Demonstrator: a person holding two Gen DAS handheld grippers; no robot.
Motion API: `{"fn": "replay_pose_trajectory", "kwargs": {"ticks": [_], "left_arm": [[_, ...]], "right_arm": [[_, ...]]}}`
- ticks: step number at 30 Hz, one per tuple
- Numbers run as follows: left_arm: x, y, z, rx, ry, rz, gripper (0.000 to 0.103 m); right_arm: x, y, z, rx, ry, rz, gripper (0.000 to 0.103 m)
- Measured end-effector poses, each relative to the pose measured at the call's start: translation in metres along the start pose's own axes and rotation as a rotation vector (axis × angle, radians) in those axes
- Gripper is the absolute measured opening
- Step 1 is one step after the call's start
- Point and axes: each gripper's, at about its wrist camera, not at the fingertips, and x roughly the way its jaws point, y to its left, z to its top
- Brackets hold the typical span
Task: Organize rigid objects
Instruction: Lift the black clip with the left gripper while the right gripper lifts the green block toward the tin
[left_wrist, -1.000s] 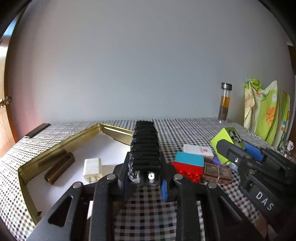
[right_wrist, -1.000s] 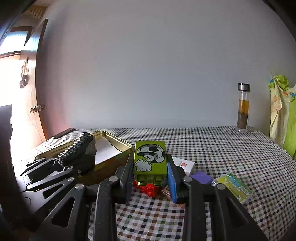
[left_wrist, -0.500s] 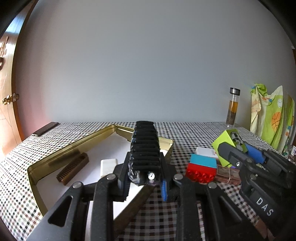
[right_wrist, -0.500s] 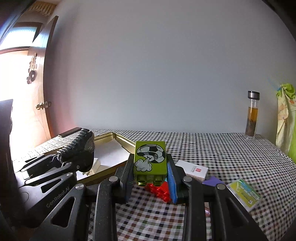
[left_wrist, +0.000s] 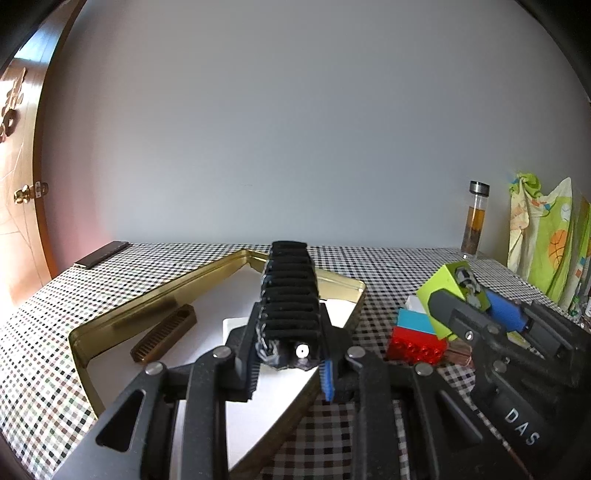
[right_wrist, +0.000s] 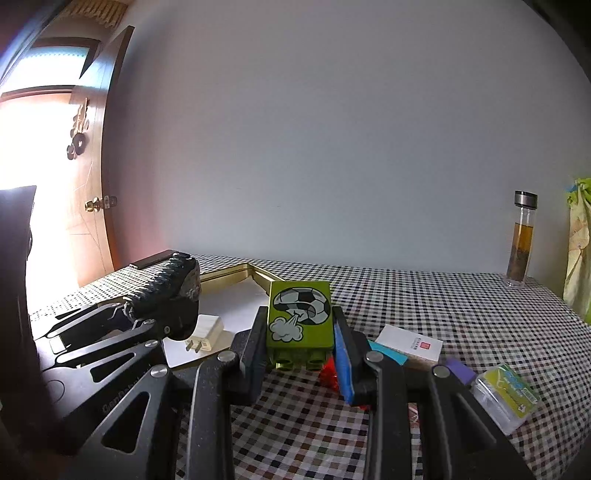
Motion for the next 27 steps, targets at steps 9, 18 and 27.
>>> {"fn": "replay_pose_trajectory", "kwargs": {"ticks": [9, 18, 27], "left_arm": [[-0.002, 0.012, -0.001, -0.014, -0.002, 0.014, 0.024], [-0.001, 0.027, -0.001, -0.041, 0.001, 0.034, 0.024], [-0.002, 0.037, -0.001, -0.057, 0.001, 0.041, 0.024]], "right_arm": [[0.005, 0.011, 0.001, -0.014, 0.005, 0.025, 0.034], [0.012, 0.022, 0.002, -0.028, 0.017, 0.05, 0.034], [0.015, 0.031, 0.001, -0.049, 0.024, 0.073, 0.034]]}}
